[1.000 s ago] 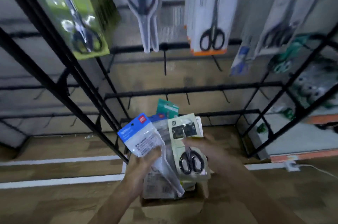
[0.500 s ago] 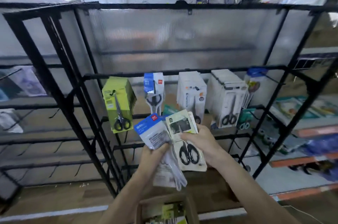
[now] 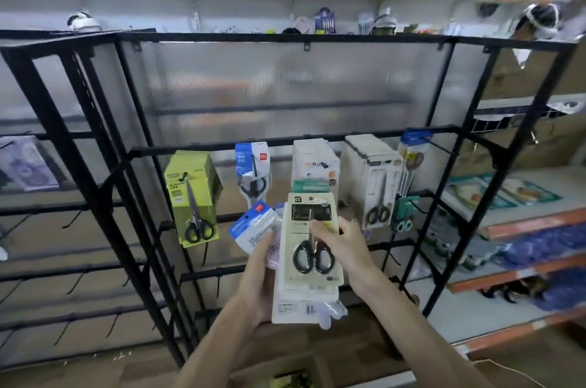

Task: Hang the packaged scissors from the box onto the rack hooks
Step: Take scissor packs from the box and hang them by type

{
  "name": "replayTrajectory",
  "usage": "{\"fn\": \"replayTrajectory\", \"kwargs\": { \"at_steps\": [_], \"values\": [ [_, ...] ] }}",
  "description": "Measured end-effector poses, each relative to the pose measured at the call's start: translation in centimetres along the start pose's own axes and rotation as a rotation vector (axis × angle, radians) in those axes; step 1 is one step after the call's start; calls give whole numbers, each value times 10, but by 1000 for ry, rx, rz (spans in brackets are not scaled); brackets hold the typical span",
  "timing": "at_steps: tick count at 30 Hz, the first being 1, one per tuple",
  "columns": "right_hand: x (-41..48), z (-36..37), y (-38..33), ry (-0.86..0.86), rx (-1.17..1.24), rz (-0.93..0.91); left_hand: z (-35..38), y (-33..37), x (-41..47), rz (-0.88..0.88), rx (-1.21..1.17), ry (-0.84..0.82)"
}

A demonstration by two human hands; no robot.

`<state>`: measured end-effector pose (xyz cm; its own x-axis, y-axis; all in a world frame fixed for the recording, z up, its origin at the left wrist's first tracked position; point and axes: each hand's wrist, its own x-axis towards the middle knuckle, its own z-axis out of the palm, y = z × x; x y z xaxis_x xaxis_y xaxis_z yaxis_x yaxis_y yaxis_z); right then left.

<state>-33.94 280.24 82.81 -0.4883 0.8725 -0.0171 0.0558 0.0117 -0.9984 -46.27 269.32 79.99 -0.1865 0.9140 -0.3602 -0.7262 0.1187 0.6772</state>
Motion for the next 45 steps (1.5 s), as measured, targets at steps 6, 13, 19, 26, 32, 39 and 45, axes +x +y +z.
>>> {"fn": "replayTrajectory", "kwargs": {
  "at_steps": [6,13,19,26,32,39,45],
  "values": [
    [-5,-10,24,129,-160,61,-5,-26,10,168,186,53],
    [-11,-44,69,177,-92,210,-23,-63,15,92,174,98],
    [-33,-59,95,173,-157,239,-36,-91,17,101,196,197],
    [-47,-89,118,241,-156,296,-34,-115,24,78,301,298],
    [-25,-108,113,240,-187,279,-10,-118,48,145,406,292],
    [8,-141,124,196,-165,307,6,-135,79,152,362,373],
    [33,-159,141,165,-141,345,4,-163,91,165,249,487]
  ]
}}
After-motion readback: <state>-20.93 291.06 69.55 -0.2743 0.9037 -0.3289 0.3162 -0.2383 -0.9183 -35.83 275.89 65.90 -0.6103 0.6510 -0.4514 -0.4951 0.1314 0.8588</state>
